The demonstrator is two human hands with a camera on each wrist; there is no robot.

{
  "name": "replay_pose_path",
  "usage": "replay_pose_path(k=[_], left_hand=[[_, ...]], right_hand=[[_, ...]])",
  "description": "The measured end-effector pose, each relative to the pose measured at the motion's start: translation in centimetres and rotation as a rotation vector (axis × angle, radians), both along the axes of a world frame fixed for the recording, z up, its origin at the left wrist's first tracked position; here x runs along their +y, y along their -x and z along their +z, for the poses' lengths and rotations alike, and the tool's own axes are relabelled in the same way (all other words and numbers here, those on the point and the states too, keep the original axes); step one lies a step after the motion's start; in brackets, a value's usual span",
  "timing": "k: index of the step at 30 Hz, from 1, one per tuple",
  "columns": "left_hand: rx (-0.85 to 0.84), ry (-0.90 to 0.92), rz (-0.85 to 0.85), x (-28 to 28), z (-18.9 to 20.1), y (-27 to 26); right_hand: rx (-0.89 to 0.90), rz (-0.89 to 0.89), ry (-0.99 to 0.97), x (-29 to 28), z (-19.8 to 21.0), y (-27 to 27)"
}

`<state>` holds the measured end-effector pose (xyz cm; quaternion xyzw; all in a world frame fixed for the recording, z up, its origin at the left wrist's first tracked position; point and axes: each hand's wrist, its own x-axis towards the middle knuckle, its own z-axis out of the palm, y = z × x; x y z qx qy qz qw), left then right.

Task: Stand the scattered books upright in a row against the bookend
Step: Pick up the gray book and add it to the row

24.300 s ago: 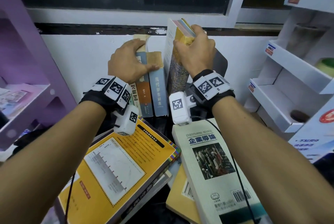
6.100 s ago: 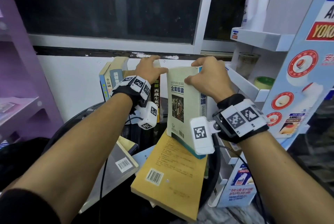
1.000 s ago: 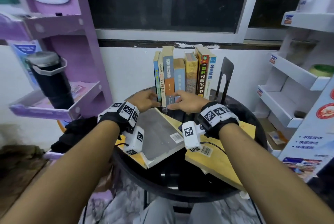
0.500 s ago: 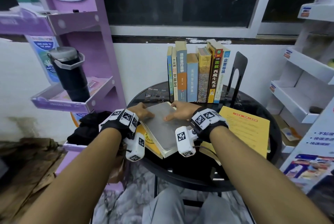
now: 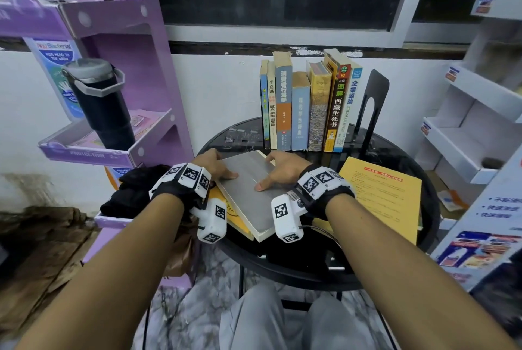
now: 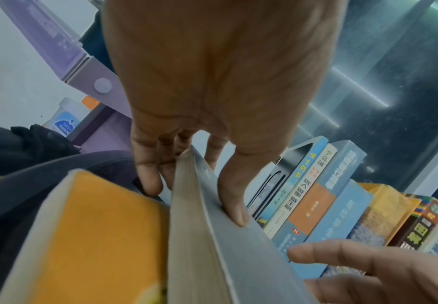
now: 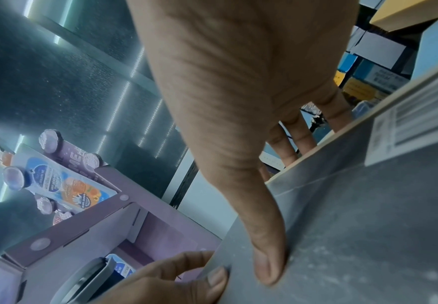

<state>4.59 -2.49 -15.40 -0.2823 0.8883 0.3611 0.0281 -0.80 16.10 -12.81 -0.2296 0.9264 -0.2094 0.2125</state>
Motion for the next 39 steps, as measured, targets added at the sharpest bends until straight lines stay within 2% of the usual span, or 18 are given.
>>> replay_pose_path(k=[4,8,12,20,24,28,32,39], left_hand=[[0.064,-0.142,0.034,-0.3,0.7,-0.1],[0.200,-0.242,0.080,-0.1,1.7,0.3],[0.314,-0.279,0.108,0.3,2.7,0.8],[0.632,-0.510,0.181,1.8,4.3,1.7],[0.750,-0.591,0.194,2.4,5.3,2.2],[0.882,-0.668,0.150,3.1,6.4,2.3],[0.997,-0.725,0.056,3.5,7.2,2.0],[1.020,-0.751,-0.131,3.3,7.0,1.7]], right_hand=[[0.006,-0.025,0.039,-0.1,0.0,0.1],[0.035,-0.038,0.063,-0.2,0.4,0.2],[0.095,-0.071,0.094,-0.3,0.8,0.5],[0.152,-0.158,0.315,0.6,2.6,0.9],[0.224,-0.209,0.493,0.8,3.0,1.1],[0.328,-0.249,0.681,0.6,3.2,1.2],[0.357,-0.245,0.856,0.6,3.1,1.2],[0.428,-0.189,1.056,1.6,4.0,1.6]])
